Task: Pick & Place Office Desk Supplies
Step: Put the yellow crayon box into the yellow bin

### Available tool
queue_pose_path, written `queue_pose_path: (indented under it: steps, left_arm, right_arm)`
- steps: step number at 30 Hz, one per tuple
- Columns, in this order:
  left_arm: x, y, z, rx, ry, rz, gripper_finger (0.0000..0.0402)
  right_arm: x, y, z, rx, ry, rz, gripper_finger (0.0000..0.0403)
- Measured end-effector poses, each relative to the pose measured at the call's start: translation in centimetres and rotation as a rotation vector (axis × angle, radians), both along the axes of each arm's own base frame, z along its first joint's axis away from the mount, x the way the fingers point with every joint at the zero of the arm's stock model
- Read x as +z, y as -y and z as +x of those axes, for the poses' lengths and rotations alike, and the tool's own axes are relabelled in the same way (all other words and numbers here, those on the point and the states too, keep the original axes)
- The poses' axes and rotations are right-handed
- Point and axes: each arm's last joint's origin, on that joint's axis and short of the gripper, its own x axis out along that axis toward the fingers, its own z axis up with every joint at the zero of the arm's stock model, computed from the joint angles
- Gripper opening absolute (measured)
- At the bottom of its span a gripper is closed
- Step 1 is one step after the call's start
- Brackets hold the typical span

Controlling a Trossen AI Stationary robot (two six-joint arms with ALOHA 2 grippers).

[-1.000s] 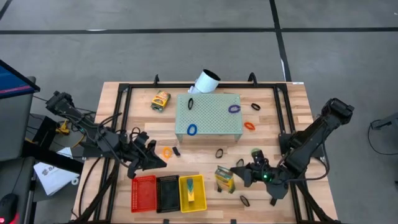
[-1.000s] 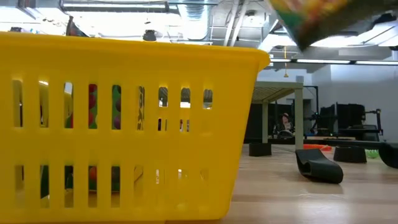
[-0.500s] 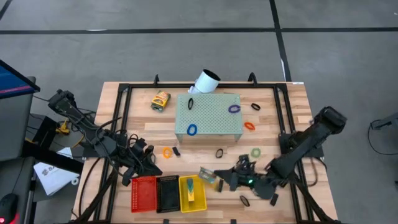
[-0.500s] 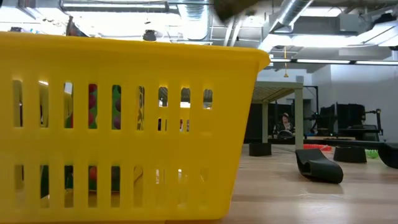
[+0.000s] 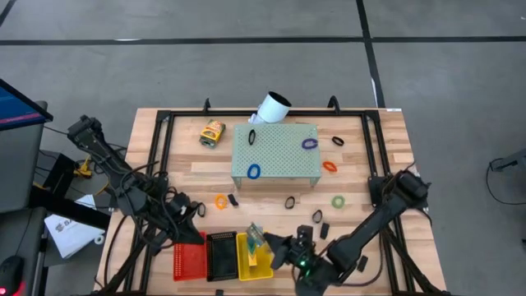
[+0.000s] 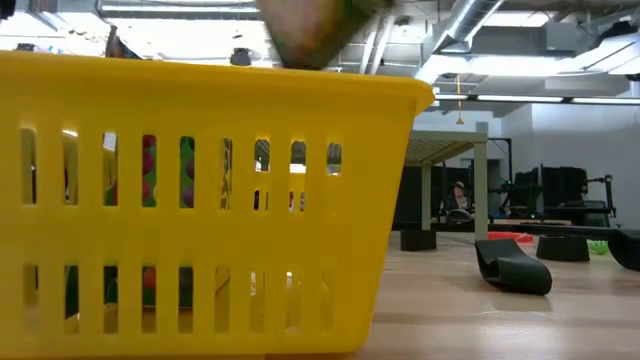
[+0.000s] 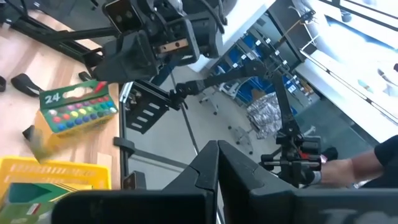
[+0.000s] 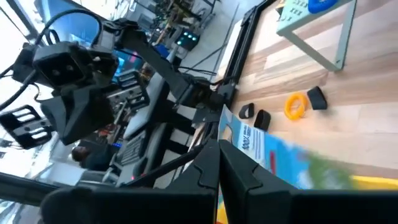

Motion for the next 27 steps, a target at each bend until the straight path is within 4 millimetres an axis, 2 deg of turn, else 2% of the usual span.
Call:
queue_pose_path:
  steps: [12,21,27]
  left_arm:
    - [0.0,0.4,-0.4,-0.028,0.003,-0.004,0.0]
    - [0.1,0.4,-0.4,-0.029,0.006,-0.011,0.0]
    - [0.1,0.4,-0.4,-0.029,0.004,-0.014,0.0]
  right_arm:
    - [-2.1,-0.9,1.7,-0.053,-0.062,-0.052,0.0]
    - [-2.8,-0.6,1.2,-0.028,-0.144,-0.076,0.0]
    - [-2.9,-1.2,0.5,-0.011,-0.171,-0.106,0.0]
